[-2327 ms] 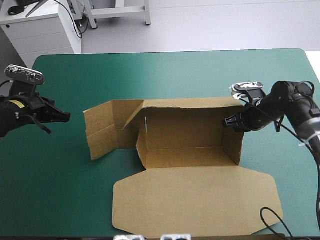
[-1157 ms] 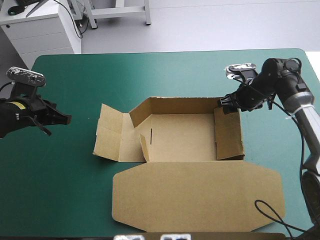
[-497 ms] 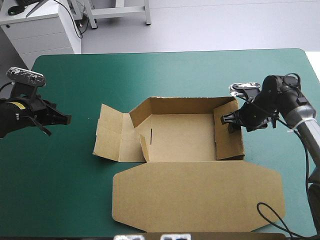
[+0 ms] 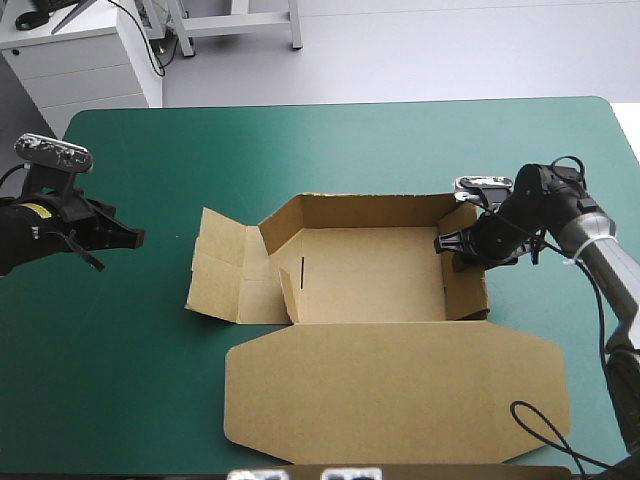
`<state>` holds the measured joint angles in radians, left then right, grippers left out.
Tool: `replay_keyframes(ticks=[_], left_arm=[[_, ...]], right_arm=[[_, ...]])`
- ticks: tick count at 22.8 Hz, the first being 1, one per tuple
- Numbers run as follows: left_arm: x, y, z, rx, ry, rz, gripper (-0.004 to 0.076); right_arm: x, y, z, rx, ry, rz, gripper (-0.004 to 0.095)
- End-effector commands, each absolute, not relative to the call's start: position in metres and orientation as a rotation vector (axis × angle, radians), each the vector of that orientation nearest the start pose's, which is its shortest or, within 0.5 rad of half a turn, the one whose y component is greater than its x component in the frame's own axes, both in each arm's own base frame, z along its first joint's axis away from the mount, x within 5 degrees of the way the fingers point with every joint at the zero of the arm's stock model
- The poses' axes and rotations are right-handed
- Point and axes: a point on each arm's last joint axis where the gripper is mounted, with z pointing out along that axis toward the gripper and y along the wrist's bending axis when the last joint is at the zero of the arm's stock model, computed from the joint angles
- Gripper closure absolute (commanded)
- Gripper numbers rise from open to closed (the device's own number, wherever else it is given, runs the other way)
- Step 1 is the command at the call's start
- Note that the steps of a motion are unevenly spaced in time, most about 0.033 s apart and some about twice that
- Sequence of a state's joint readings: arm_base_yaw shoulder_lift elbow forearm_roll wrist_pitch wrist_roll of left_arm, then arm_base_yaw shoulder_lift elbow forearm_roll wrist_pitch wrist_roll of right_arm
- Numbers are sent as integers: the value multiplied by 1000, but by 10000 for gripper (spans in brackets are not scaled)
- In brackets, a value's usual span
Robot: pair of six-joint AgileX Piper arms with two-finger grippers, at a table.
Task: Fold the box
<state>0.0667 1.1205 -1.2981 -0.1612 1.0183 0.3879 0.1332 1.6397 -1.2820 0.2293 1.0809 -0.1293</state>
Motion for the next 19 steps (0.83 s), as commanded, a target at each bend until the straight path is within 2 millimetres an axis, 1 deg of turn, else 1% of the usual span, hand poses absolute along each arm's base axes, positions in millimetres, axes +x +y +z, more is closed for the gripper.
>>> replay_keyframes(ticks=[1,3,4,5,7,9,11,12,14,16,19], left_arm=[[211,0,436,307,2182,14,716],[211,0,435,307,2184,14,716],[211,0,435,308,2188,13,716],[211,0,435,308,2188,13,716],[210,-1,435,307,2191,1,716],[210,-1,434,308,2193,1,716],[210,0,435,308,2192,7,716],[210,0,435,308,2190,7,716],[211,0,435,307,2188,8,716],[211,0,435,306,2186,8,716],[211,0,435,306,2182,12,716]], right_arm=[[322,62,280,-284,2851,328,668],[323,62,277,-323,2852,320,787],[323,62,277,-342,2850,318,901],[323,62,278,-351,2846,316,924],[321,62,282,-374,2827,312,926],[321,60,295,-370,2784,306,926],[317,54,316,-384,2734,297,926],[311,47,332,-411,2706,286,926],[303,41,347,-440,2684,289,926],[291,31,365,-430,2646,287,927],[280,22,378,-390,2603,265,927]])
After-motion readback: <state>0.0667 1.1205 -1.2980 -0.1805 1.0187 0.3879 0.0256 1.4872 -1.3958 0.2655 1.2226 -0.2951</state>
